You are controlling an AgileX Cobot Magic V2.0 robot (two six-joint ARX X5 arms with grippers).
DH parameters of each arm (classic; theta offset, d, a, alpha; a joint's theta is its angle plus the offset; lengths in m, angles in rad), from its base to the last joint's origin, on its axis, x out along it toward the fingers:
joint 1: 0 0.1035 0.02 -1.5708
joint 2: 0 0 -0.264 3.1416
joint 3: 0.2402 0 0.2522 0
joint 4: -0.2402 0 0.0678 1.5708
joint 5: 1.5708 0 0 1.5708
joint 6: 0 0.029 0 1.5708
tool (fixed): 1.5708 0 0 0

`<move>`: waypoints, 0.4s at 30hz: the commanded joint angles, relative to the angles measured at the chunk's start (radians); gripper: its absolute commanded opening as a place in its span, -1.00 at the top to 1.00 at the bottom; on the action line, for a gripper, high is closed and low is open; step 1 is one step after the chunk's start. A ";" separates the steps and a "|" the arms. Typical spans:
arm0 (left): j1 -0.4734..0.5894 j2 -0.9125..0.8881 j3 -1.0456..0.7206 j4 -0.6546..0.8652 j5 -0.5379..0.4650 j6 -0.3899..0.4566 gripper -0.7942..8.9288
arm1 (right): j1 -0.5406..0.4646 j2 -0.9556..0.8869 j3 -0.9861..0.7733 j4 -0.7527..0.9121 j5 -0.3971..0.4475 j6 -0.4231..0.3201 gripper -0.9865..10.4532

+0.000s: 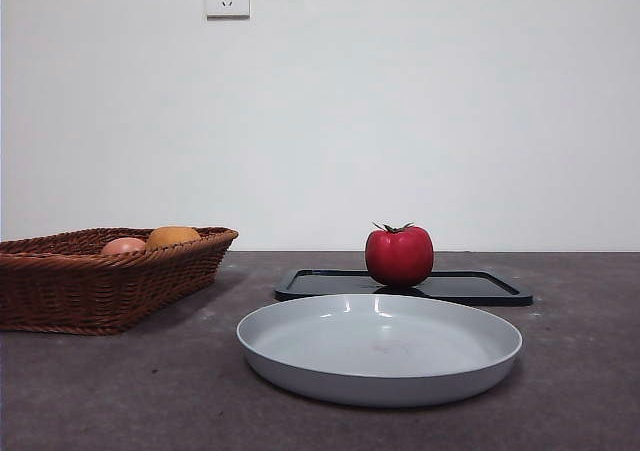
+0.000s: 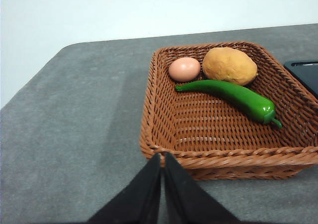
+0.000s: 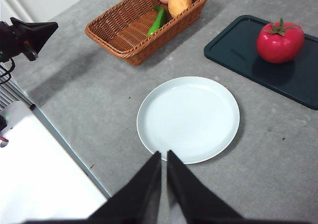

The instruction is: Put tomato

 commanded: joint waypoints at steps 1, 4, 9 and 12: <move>0.002 -0.002 -0.021 -0.009 0.000 -0.008 0.81 | 0.006 0.003 0.005 0.010 -0.002 0.000 0.82; 0.002 -0.002 -0.021 -0.009 0.000 -0.008 0.81 | 0.006 0.001 0.005 0.012 0.003 -0.014 0.82; 0.002 -0.002 -0.021 -0.009 0.000 -0.008 0.81 | -0.057 -0.020 -0.002 0.106 0.013 -0.087 0.82; 0.002 -0.002 -0.021 -0.009 0.000 -0.008 0.81 | -0.139 -0.057 -0.038 0.230 0.014 -0.079 0.82</move>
